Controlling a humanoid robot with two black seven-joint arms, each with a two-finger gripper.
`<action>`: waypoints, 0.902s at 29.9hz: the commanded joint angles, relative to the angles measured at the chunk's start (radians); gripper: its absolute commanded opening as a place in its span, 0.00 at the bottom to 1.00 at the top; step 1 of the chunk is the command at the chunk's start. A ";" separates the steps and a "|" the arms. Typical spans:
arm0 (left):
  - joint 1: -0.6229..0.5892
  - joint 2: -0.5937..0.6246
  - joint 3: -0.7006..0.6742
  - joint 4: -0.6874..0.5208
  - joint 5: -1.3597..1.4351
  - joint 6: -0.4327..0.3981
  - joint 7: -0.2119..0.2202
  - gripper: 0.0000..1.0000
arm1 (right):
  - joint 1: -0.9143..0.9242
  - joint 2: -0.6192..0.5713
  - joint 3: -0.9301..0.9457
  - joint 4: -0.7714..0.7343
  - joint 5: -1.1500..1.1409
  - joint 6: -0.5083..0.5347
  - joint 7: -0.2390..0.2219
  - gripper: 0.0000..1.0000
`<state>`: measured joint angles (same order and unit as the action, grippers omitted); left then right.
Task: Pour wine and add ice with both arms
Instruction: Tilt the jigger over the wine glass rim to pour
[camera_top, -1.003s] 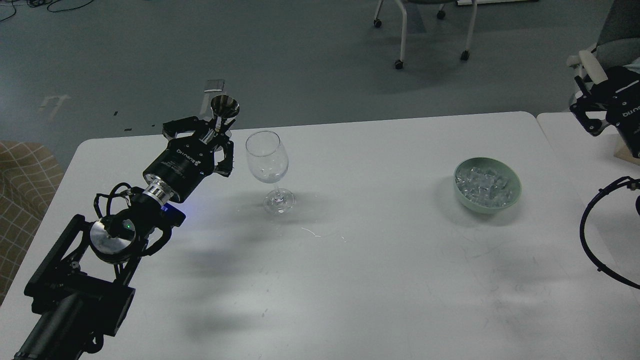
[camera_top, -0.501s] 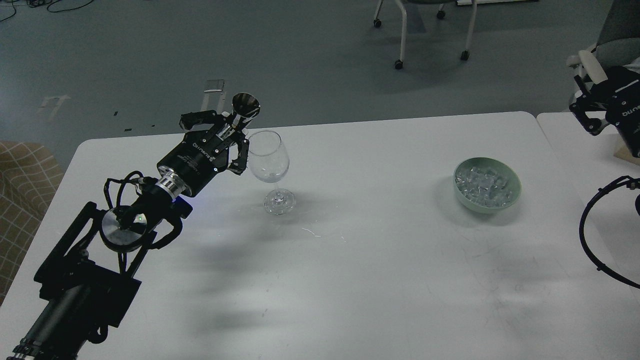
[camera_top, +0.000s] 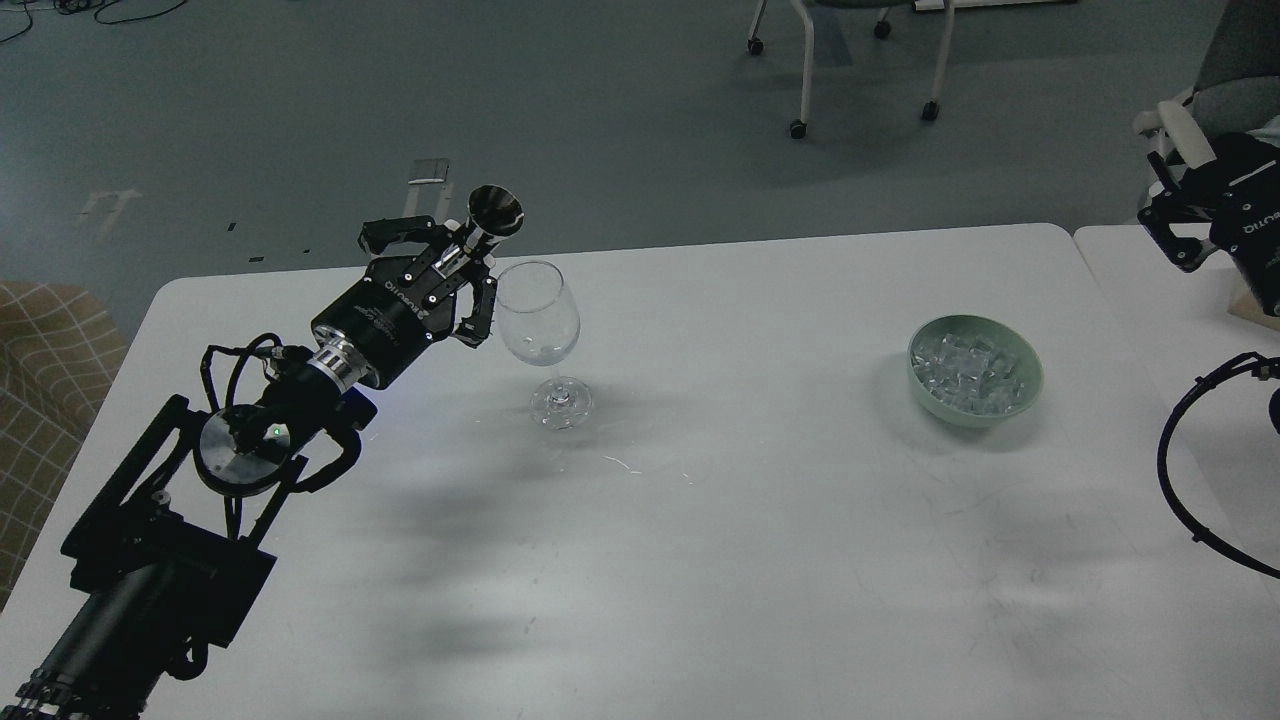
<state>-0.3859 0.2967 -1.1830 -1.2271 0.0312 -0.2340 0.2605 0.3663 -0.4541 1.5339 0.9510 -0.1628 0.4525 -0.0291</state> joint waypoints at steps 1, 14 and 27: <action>-0.002 0.009 0.000 0.000 0.004 -0.008 0.000 0.00 | -0.003 0.000 0.000 0.002 0.000 0.000 0.000 1.00; -0.008 0.041 0.000 -0.009 0.041 -0.031 0.000 0.00 | -0.004 0.003 0.000 0.003 0.000 0.000 0.000 1.00; -0.007 0.039 -0.003 -0.002 0.161 -0.038 0.003 0.00 | -0.010 -0.006 0.000 0.002 0.000 0.011 0.000 1.00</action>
<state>-0.3916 0.3351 -1.1831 -1.2323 0.1939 -0.2698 0.2626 0.3566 -0.4571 1.5340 0.9543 -0.1626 0.4618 -0.0291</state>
